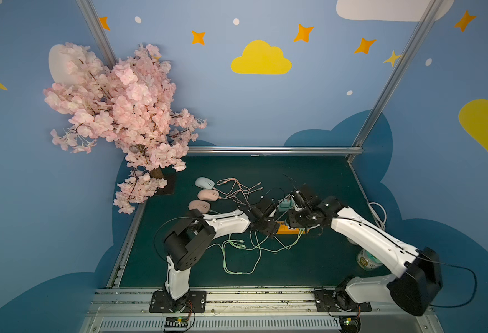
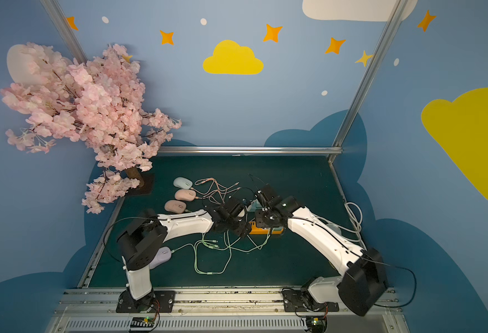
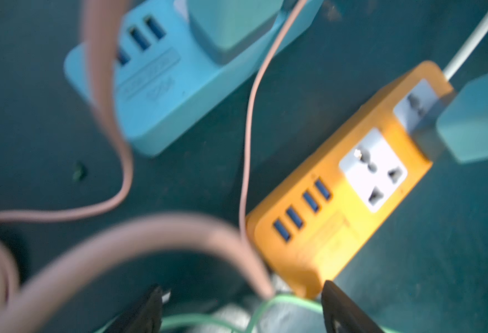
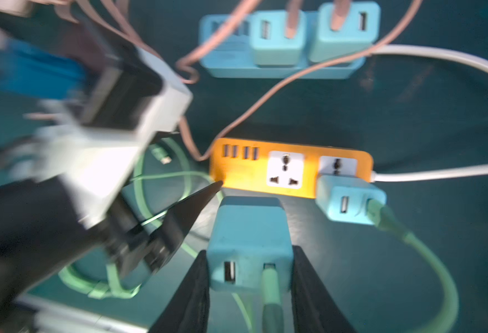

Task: Unplug the wireless mouse
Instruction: Remove the plug from the socket, then place the plug at the center of the board.

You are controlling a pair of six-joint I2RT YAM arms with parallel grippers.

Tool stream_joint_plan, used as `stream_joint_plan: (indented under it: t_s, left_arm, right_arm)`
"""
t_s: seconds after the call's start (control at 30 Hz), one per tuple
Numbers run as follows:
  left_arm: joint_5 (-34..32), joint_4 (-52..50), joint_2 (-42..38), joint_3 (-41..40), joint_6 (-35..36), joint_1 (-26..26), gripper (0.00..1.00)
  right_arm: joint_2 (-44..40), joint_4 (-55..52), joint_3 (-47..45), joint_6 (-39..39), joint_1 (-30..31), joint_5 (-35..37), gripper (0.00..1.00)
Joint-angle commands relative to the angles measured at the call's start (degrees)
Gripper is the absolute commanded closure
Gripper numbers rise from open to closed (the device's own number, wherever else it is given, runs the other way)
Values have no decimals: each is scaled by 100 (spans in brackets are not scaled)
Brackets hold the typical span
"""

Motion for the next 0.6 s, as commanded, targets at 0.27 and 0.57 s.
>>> stream_joint_plan:
  t_s: [0.27,0.57]
  left_arm:
    - [-266,871,-933,-765,-148,7,12]
    - [-231,702,-835,-653,-187,-14,12]
  right_arm:
    - [-2207,-230,-913,120,148,-646,91]
    - [-1680,-470,-1252,522,158,-62,83]
